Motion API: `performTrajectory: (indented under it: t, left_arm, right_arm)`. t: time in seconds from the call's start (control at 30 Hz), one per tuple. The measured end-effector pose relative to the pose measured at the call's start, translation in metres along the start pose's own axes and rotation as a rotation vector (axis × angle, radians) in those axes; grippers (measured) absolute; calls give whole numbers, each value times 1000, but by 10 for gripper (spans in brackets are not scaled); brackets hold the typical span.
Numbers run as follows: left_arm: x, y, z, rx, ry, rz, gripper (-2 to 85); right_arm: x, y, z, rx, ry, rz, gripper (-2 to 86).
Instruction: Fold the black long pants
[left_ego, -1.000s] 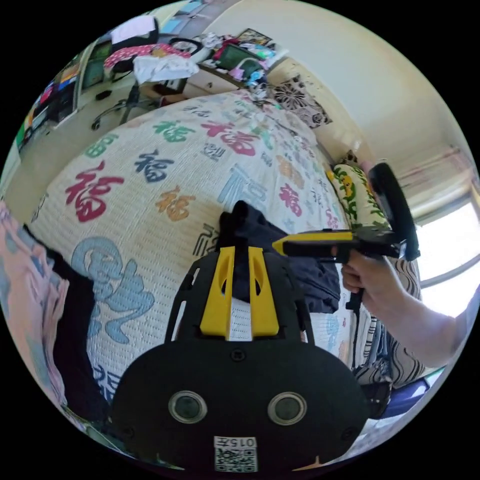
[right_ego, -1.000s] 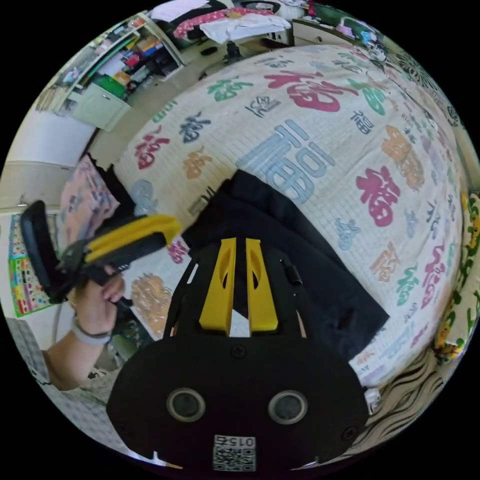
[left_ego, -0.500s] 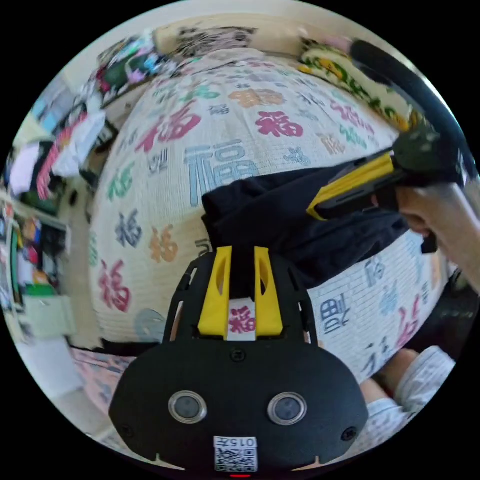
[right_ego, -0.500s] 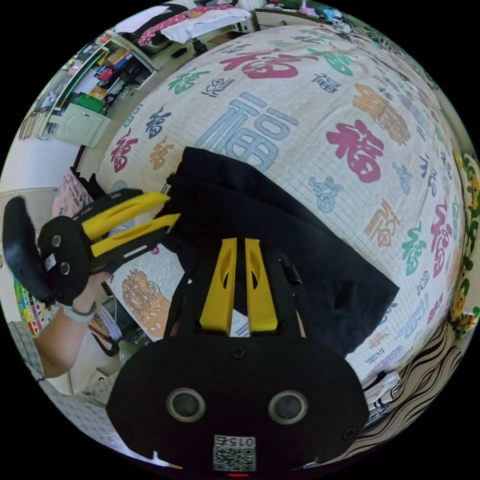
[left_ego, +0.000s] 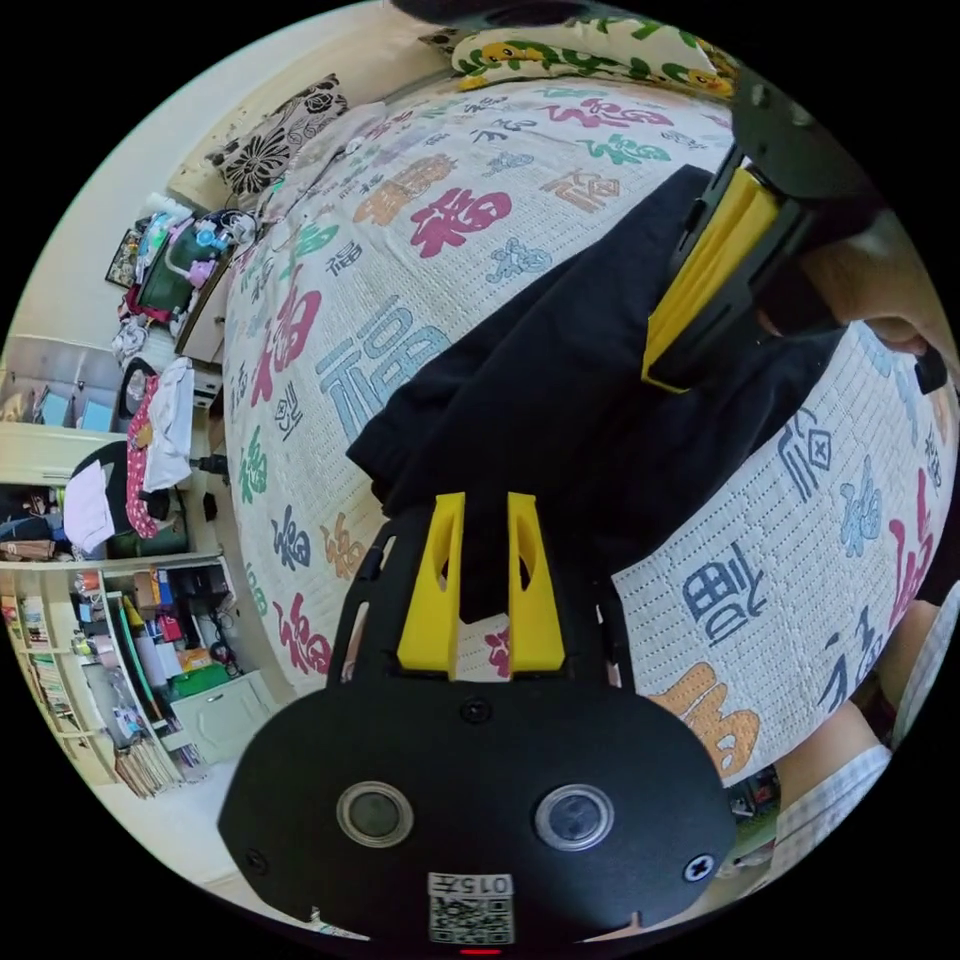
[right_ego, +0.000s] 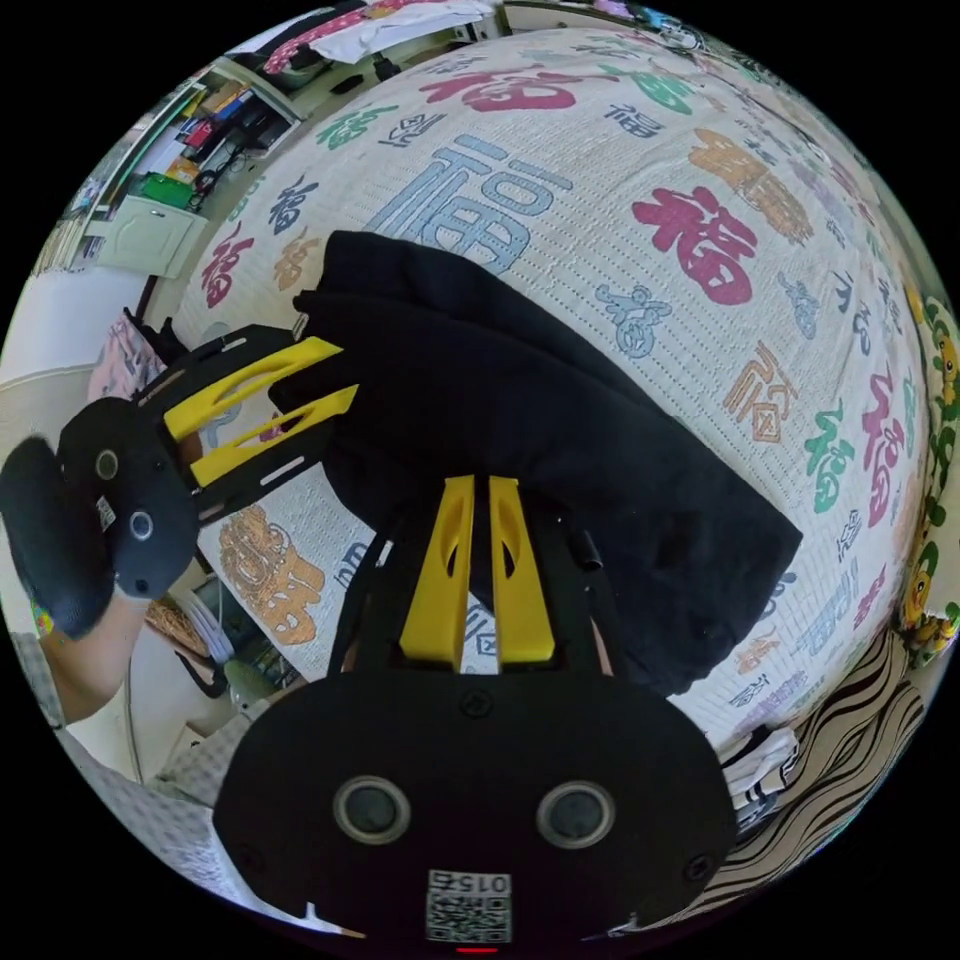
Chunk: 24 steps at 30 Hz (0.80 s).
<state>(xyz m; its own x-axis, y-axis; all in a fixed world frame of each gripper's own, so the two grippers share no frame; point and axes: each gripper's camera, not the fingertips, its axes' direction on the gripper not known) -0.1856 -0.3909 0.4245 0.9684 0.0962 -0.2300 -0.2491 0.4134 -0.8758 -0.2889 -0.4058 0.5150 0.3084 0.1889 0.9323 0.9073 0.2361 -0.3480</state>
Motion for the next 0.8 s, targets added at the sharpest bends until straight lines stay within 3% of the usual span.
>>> performTrajectory:
  t: [0.13,0.23,0.37,0.67,0.8]
  left_arm:
    - [-19,-7,-14,95,117,-148,79]
    - [-35,-11,0,40,229,-254,80]
    - [-42,-13,12,42,295,-304,74]
    - [-54,-47,12,-26,358,-365,63]
    - [-53,-65,-9,79,481,-348,66]
  right_arm:
    - [20,38,-38,62,32,81,41]
    - [51,78,-65,173,61,216,36]
    - [92,125,-58,63,113,370,11]
    - [109,194,-89,74,45,377,-6]
    - [113,230,-122,181,-13,312,-6]
